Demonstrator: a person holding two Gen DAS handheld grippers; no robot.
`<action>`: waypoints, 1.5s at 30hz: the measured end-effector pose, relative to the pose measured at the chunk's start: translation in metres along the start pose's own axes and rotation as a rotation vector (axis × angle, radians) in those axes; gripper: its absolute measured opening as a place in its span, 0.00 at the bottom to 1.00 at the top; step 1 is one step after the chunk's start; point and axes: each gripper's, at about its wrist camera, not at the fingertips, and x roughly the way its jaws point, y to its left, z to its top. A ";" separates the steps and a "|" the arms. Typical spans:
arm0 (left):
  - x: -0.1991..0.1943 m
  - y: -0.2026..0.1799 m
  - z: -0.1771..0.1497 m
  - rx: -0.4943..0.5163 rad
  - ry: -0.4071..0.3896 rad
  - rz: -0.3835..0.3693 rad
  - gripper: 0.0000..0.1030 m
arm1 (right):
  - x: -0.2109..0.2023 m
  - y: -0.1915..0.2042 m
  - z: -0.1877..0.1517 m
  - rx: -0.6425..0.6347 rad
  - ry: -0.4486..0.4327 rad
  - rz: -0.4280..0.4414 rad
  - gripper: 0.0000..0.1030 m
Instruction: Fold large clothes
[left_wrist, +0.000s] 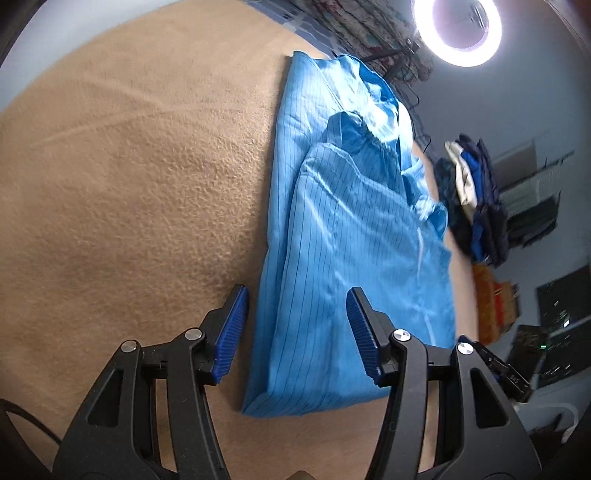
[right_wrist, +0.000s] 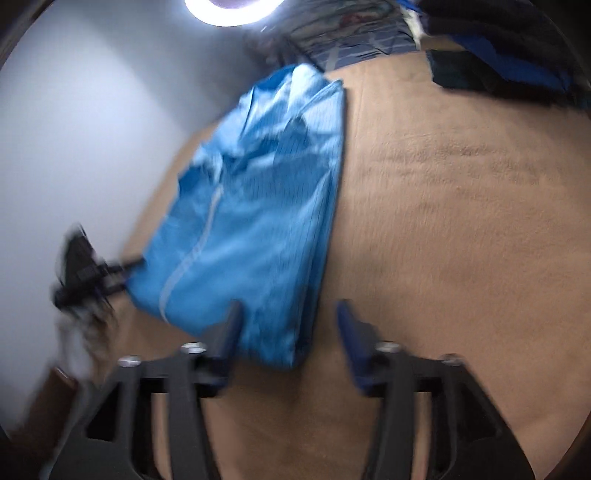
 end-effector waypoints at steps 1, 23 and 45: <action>0.002 0.000 0.001 -0.004 0.003 -0.003 0.54 | 0.004 -0.006 0.004 0.032 0.003 0.019 0.56; -0.097 -0.134 0.005 0.325 -0.201 0.248 0.20 | -0.043 0.084 0.021 -0.206 -0.055 -0.228 0.15; -0.310 -0.318 0.012 0.497 -0.464 0.168 0.34 | -0.244 0.191 0.091 -0.425 -0.415 -0.193 0.42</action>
